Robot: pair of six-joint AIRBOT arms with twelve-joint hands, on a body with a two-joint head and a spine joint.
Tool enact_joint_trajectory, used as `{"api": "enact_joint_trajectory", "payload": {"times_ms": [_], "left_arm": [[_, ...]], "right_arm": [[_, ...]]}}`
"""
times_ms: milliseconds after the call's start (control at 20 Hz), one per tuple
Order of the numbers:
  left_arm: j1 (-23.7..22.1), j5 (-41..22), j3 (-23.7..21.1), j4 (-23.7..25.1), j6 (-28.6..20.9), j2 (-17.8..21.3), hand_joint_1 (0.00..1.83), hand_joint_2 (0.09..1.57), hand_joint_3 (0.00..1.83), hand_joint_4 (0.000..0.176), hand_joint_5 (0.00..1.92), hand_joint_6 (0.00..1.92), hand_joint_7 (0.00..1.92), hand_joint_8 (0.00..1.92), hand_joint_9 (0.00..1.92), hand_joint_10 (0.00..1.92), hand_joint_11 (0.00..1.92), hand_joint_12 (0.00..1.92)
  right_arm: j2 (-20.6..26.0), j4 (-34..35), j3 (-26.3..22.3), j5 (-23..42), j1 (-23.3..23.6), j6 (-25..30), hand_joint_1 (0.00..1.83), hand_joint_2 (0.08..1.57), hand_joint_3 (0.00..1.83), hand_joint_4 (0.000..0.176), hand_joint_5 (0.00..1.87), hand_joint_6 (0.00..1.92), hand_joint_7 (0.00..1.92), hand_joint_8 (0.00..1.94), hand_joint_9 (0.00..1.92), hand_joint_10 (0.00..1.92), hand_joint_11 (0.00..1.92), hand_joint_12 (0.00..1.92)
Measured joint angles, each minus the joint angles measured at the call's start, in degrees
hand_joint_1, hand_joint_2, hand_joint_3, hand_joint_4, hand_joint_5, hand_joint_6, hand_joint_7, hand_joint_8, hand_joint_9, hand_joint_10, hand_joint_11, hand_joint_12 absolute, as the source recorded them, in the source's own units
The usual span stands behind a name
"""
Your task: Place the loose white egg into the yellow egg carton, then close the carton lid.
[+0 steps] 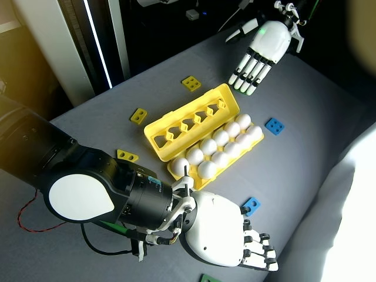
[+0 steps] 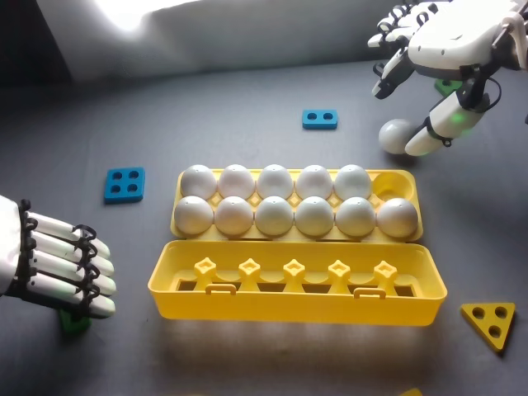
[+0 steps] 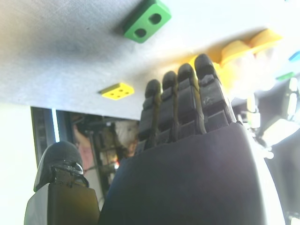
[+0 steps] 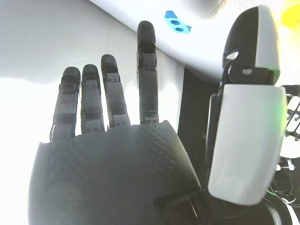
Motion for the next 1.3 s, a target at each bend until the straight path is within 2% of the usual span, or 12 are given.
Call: {"api": "enact_joint_trajectory", "payload": {"times_ms": [50, 100, 150, 250, 400, 450, 500, 550, 800, 950, 1000, 1300], "left_arm": [[0.02, 0.24, 0.09, 0.02, 0.0, -0.11, 0.0, 1.07, 0.0, 0.0, 0.13, 0.0, 0.09, 0.0, 0.08, 0.0, 0.0, 0.23], [0.02, 0.44, 0.09, 0.02, 0.0, -0.11, 0.0, 1.06, 0.0, 0.0, 0.14, 0.0, 0.1, 0.0, 0.08, 0.0, 0.0, 0.26], [0.0, 0.61, 0.09, 0.0, 0.0, -0.11, 0.0, 1.06, 0.0, 0.0, 0.13, 0.0, 0.1, 0.0, 0.08, 0.0, 0.0, 0.24], [0.02, 0.81, 0.09, 0.0, -0.02, -0.15, 0.0, 1.07, 0.0, 0.0, 0.12, 0.0, 0.09, 0.0, 0.07, 0.0, 0.0, 0.23], [0.02, 0.9, 0.09, -0.02, 0.0, -0.22, 0.0, 1.07, 0.0, 0.0, 0.11, 0.0, 0.08, 0.0, 0.06, 0.0, 0.0, 0.22], [0.02, 1.01, 0.09, 0.0, 0.0, -0.35, 0.0, 1.08, 0.0, 0.0, 0.11, 0.0, 0.08, 0.0, 0.06, 0.0, 0.0, 0.2], [0.02, 0.96, 0.09, 0.0, -0.02, -0.46, 0.0, 1.08, 0.0, 0.0, 0.11, 0.0, 0.08, 0.0, 0.06, 0.0, 0.0, 0.2], [0.02, 0.9, 0.09, 0.0, -0.02, -0.46, 0.0, 1.07, 0.0, 0.0, 0.12, 0.0, 0.09, 0.0, 0.07, 0.0, 0.0, 0.19], [0.02, 1.09, 0.09, 0.0, -0.02, -0.46, 0.0, 1.07, 0.0, 0.0, 0.09, 0.01, 0.06, 0.01, 0.04, 0.01, 0.01, 0.06], [0.0, 1.11, 0.09, 0.04, -0.02, -0.46, 0.0, 1.08, 0.0, 0.0, 0.15, 0.01, 0.12, 0.0, 0.1, 0.0, 0.0, 0.29], [0.02, 1.09, 0.09, 0.02, -0.04, -0.46, 0.0, 1.08, 0.0, 0.0, 0.14, 0.0, 0.11, 0.0, 0.09, 0.0, 0.0, 0.26], [0.0, 1.14, 0.09, 0.04, -0.04, -0.46, 0.0, 1.09, 0.0, 0.0, 0.13, 0.0, 0.1, 0.0, 0.06, 0.0, 0.0, 0.14]], "right_arm": [[-0.13, -0.02, 0.28, 0.2, -0.07, 0.0, 0.65, 0.84, 0.01, 0.171, 0.66, 0.01, 0.09, 0.0, 0.0, 0.0, 0.0, 0.0], [-0.52, 0.0, 0.7, 0.59, -0.24, 0.02, 0.67, 0.83, 0.0, 0.145, 0.68, 0.02, 0.09, 0.0, 0.0, 0.0, 0.0, 0.0], [-0.98, -0.13, 1.33, 0.59, -0.39, 0.02, 0.68, 0.82, 0.0, 0.137, 0.71, 0.02, 0.11, 0.01, 0.0, 0.0, 0.0, 0.0], [-1.55, -0.13, 2.27, 0.92, -0.94, 0.02, 0.62, 0.82, 0.0, 0.164, 0.69, 0.01, 0.05, 0.0, 0.0, 0.0, 0.0, 0.0], [-1.92, -0.13, 2.84, 0.87, -1.14, 0.04, 0.61, 0.83, 0.0, 0.166, 0.69, 0.01, 0.03, 0.0, 0.0, 0.0, 0.0, 0.0], [-2.01, -0.11, 2.84, 1.03, -1.14, 0.04, 0.64, 0.83, 0.0, 0.15, 0.69, 0.01, 0.01, 0.0, 0.0, 0.0, 0.0, 0.0], [-2.16, -0.11, 2.86, 1.05, -1.14, 0.04, 0.64, 0.83, 0.0, 0.15, 0.69, 0.01, 0.01, 0.0, 0.0, 0.0, 0.0, 0.0], [-2.29, -0.13, 2.84, 1.07, -1.25, 0.04, 0.63, 0.83, 0.0, 0.121, 0.65, 0.0, 0.05, 0.02, 0.0, 0.0, 0.0, 0.0], [-2.69, -0.24, 2.89, 1.55, -1.75, 0.04, 0.6, 0.82, 0.0, 0.135, 0.62, 0.01, 0.03, 0.0, 0.0, 0.0, 0.0, 0.0], [-2.91, -0.35, 3.8, 1.86, -2.67, 0.09, 0.61, 0.84, 0.01, 0.12, 0.63, 0.01, 0.08, 0.02, 0.0, 0.0, 0.0, 0.0], [-3.1, -0.37, 4.17, 1.77, -2.8, 0.07, 0.55, 0.86, 0.01, 0.139, 0.6, 0.0, 0.08, 0.01, 0.0, 0.0, 0.0, 0.0], [-3.39, -0.35, 4.63, 1.99, -2.8, 0.07, 0.58, 0.85, 0.0, 0.146, 0.6, 0.0, 0.05, 0.0, 0.0, 0.0, 0.0, 0.0]]}}
